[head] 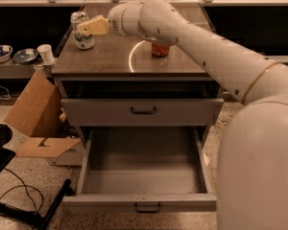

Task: Place 7up can into middle drawer

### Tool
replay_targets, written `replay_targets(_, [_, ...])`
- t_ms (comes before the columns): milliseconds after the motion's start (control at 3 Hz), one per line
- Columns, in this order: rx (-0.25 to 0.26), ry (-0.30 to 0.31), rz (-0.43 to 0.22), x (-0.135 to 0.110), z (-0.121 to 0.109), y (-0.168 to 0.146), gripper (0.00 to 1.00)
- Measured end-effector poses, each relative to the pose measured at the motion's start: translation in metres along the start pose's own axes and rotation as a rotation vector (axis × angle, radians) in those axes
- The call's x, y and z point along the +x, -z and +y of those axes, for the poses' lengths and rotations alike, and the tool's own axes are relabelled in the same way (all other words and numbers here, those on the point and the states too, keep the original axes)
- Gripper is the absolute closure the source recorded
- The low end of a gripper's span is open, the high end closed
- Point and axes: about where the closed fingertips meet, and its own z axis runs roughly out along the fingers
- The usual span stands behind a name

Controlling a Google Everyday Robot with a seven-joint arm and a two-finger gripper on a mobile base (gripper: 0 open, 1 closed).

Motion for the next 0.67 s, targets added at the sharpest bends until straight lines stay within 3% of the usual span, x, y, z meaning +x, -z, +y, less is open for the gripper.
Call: replay_targets(667, [-0.046,0.043,-0.011,-0.003,0.017,-0.062,0.00])
